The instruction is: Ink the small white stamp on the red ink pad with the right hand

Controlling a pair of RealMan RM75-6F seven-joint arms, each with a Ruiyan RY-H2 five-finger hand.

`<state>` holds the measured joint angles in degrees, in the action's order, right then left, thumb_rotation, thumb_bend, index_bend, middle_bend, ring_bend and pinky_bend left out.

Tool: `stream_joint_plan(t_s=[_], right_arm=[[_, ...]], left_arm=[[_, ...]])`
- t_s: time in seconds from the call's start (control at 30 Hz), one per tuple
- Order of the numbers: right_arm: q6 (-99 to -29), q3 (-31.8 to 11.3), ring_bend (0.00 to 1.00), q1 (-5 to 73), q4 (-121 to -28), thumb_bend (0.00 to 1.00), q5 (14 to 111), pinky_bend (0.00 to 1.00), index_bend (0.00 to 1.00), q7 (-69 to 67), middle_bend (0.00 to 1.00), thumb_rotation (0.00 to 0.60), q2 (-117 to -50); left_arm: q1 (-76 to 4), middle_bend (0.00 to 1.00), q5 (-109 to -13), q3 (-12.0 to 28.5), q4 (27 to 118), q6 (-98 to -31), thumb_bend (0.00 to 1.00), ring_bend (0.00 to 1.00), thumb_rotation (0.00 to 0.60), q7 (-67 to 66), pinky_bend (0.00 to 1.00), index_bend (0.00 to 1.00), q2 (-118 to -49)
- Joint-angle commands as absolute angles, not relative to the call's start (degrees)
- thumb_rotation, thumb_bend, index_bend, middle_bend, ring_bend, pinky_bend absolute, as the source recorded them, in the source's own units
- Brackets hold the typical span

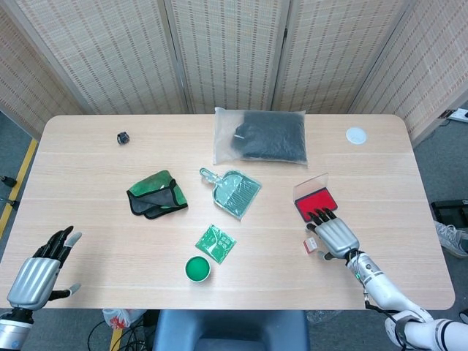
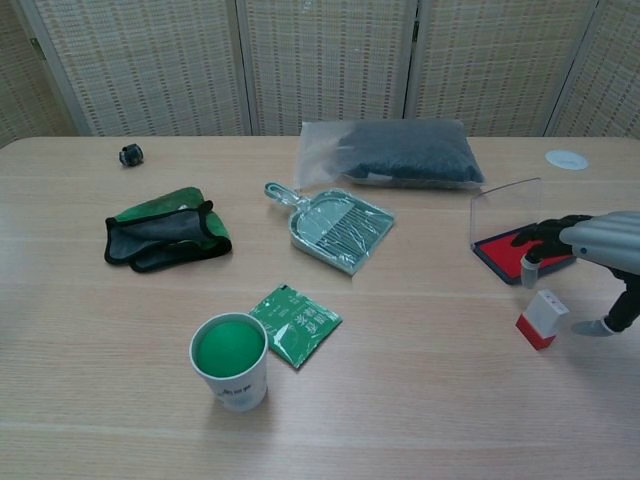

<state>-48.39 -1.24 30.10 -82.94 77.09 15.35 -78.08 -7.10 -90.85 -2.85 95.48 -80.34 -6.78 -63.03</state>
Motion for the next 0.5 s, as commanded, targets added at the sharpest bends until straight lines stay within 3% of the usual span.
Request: stream_joint_plan(t_s=[0.03,0.5], right_arm=[[-48.6,-1.1,0.0,30.2,-82.8,0.24,77.0,0.0,0.32,15.5,0.06,0.6,-78.3],[-49.0,-0.9,0.0,30.9,-82.4,0.23,76.2,0.0,0.37,16.1,0.07,0.6,-79.4]], left_arm=[[-7.1,0.0,-90.9,-2.9,95.5,-80.4,0.07,0.02,0.6,-6.7,0.27,0.09,-63.0],[-6.9,0.0,-91.2,-3.0,95.8,-80.8,0.07,0.02,0.6,-6.1,0.27,0.09,-62.7]])
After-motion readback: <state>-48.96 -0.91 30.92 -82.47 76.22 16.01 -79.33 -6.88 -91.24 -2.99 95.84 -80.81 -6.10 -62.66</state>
